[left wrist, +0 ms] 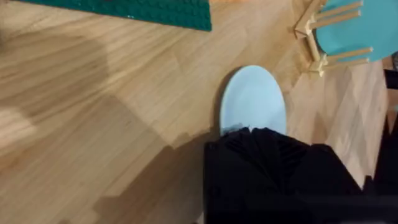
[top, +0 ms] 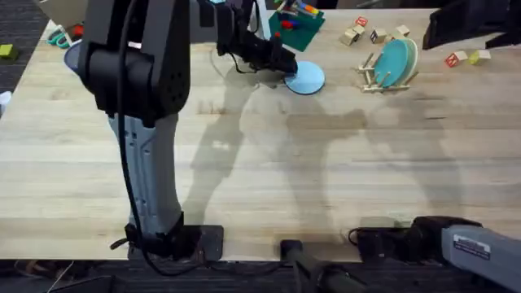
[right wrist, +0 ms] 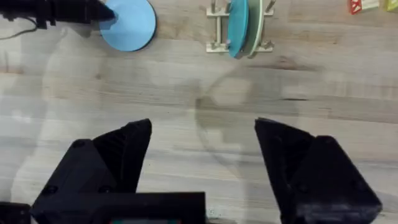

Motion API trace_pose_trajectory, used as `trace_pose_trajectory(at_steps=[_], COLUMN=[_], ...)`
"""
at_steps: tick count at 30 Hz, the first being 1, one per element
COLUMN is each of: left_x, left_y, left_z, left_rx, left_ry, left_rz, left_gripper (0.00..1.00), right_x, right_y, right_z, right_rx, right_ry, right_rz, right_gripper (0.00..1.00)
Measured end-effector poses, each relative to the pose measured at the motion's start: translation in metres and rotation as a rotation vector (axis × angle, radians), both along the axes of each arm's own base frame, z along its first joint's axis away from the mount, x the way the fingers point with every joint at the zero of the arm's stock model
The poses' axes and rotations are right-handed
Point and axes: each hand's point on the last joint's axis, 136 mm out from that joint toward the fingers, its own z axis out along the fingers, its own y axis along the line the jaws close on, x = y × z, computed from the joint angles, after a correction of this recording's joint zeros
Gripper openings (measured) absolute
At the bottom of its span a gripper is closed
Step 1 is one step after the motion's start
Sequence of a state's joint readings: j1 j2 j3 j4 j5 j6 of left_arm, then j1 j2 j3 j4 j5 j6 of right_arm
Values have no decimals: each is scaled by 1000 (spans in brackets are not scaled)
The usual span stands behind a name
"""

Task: Pick up the plates from the table one by one and place each into a slot on the dish rack.

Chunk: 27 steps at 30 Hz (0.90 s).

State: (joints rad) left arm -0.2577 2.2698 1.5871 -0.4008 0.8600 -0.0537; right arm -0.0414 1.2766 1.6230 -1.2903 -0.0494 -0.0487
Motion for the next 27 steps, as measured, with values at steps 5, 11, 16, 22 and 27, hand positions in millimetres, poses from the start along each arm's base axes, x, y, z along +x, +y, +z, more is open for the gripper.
trace_pose_trajectory(at_steps=[5,11,16,22,27], left_x=[2,4,2,2,-3], left_y=[-1,-2,-2,-2,-2], left_z=[-2,-4,-5,-5,-5], left_rx=[-6,-6,-4,-4,-15], left_ry=[-1,5,15,19,56], left_rz=[-3,-4,-5,-5,-4], left_gripper=[41,41,41,41,41], right_x=[0,0,0,0,0], right_y=[0,0,0,0,0], right_z=[0,0,0,0,0], right_rx=[0,0,0,0,0], right_ry=[0,0,0,0,0], right_rz=[0,0,0,0,0], right_gripper=[995,996,996,995,995])
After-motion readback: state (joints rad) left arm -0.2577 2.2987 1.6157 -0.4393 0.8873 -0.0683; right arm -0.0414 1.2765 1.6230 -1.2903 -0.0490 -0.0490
